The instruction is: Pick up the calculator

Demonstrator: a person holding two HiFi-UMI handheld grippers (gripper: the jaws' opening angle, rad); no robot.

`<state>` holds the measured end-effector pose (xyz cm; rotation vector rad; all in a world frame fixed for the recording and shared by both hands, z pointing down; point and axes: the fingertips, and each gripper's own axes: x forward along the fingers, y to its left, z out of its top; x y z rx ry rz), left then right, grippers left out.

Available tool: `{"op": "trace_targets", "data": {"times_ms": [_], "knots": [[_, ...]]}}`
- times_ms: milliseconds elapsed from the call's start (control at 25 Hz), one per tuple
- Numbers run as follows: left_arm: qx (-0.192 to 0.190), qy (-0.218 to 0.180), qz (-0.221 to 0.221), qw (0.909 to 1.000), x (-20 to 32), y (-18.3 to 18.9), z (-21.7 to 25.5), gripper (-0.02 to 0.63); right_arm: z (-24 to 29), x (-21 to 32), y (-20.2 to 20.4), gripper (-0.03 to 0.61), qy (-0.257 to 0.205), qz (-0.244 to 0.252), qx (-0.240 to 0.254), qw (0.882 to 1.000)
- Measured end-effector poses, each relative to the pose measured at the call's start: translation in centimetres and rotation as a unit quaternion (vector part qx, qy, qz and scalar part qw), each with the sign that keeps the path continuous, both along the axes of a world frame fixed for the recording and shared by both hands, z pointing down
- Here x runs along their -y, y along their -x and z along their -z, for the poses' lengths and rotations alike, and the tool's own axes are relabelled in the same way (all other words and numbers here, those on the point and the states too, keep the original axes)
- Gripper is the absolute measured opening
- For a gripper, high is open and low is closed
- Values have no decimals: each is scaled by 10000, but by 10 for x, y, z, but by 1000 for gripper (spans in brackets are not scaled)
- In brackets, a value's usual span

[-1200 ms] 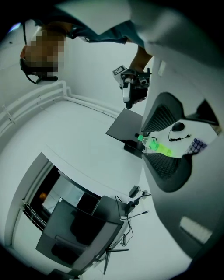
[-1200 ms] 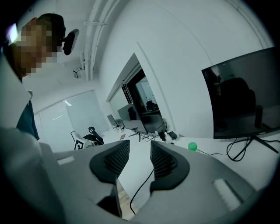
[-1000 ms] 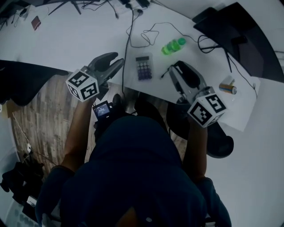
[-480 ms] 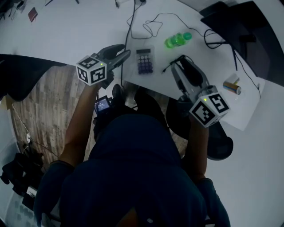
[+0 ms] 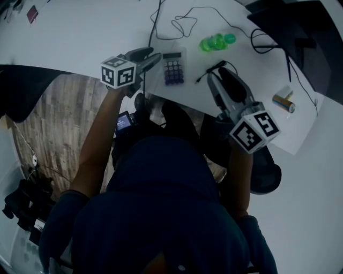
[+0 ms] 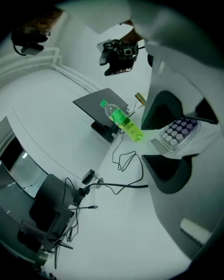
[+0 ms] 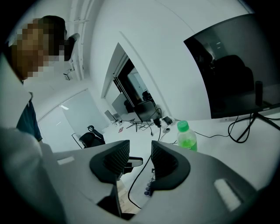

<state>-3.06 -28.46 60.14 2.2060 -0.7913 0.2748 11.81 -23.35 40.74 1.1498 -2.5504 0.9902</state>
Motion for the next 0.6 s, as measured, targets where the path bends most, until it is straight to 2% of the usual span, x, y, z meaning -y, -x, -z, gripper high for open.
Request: {"op": "trace_targets", "data": {"times_ms": [600], "knots": [[427,691,-140,9966,8,-21,-64,199,-20,8,-9,137,246,-63,49,9997]]}}
